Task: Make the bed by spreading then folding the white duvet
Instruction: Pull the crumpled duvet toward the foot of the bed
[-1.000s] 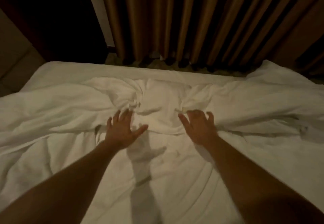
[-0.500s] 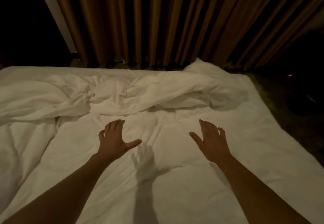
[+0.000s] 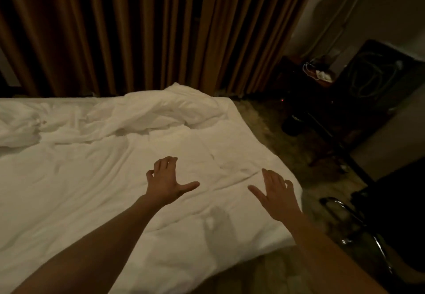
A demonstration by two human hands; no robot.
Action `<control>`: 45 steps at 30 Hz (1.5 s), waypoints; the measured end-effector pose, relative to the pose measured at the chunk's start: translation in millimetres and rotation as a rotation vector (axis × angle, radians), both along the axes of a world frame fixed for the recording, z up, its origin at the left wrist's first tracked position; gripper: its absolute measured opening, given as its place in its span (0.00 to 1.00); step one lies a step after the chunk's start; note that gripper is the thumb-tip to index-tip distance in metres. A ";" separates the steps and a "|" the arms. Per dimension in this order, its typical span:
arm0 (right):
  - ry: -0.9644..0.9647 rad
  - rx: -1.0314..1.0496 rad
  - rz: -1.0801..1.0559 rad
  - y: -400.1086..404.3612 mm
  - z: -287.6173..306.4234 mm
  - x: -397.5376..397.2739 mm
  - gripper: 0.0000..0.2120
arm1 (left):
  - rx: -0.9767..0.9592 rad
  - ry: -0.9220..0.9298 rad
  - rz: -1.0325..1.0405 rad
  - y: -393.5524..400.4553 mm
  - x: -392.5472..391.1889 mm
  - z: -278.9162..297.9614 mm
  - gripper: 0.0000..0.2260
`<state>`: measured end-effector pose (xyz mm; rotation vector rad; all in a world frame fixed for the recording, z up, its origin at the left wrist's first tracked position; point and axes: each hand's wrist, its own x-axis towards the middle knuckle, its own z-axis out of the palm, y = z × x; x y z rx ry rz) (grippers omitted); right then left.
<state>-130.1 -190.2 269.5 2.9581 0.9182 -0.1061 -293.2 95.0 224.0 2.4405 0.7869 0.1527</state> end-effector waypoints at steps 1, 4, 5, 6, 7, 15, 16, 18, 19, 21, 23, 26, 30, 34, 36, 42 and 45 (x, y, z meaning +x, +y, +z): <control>0.005 -0.003 -0.011 -18.2 2.5 0.2 0.52 | -0.004 -0.004 -0.008 -18.1 0.7 -0.1 0.52; -0.017 0.035 -0.056 -84.6 12.9 2.5 0.49 | 0.010 0.000 -0.074 -89.8 4.4 11.0 0.54; -0.002 0.030 -0.052 -101.8 15.3 4.5 0.48 | 0.015 0.005 -0.091 -108.8 7.8 14.9 0.55; 0.014 0.023 -0.040 -116.9 16.5 8.1 0.46 | 0.014 0.003 -0.094 -125.8 13.0 17.5 0.55; 0.028 0.024 -0.027 -130.3 16.2 14.0 0.45 | 0.008 -0.001 -0.090 -140.8 20.4 18.7 0.54; 0.124 0.062 -0.005 -224.0 17.1 114.2 0.45 | 0.039 -0.032 -0.034 -264.1 143.8 20.4 0.50; 0.125 0.055 0.004 -235.6 17.9 130.9 0.45 | 0.029 -0.032 -0.017 -282.7 162.1 18.6 0.50; 0.143 0.064 0.014 -261.8 18.1 167.1 0.45 | -0.004 -0.029 0.020 -324.3 201.8 15.1 0.49; 0.163 0.066 0.023 -272.9 17.3 183.9 0.46 | -0.024 -0.023 0.040 -343.1 219.7 13.5 0.49; 0.187 0.069 0.053 -291.0 14.4 217.9 0.46 | -0.049 -0.005 0.089 -375.8 253.9 10.0 0.50; 0.219 0.064 0.060 -301.6 13.1 251.9 0.47 | -0.056 0.005 0.113 -399.1 284.6 10.6 0.51; 0.239 0.077 0.104 -304.5 8.9 303.9 0.48 | -0.060 -0.016 0.175 -413.6 332.2 7.3 0.52; 0.255 0.062 0.167 -289.1 -0.3 383.9 0.48 | -0.038 -0.029 0.257 -416.2 405.8 -0.8 0.53; 0.286 0.026 0.241 -270.6 -6.5 469.7 0.49 | -0.081 0.011 0.401 -409.2 487.9 -20.3 0.55; 0.288 0.014 0.299 -266.1 -11.2 507.8 0.48 | -0.112 0.036 0.480 -409.4 520.6 -29.4 0.55; 0.455 -0.036 0.384 -221.0 -38.4 614.2 0.48 | -0.170 0.051 0.726 -404.1 600.4 -49.3 0.53; 0.540 0.018 0.454 -185.7 -51.5 658.6 0.46 | -0.233 0.016 0.927 -390.9 640.3 -65.2 0.51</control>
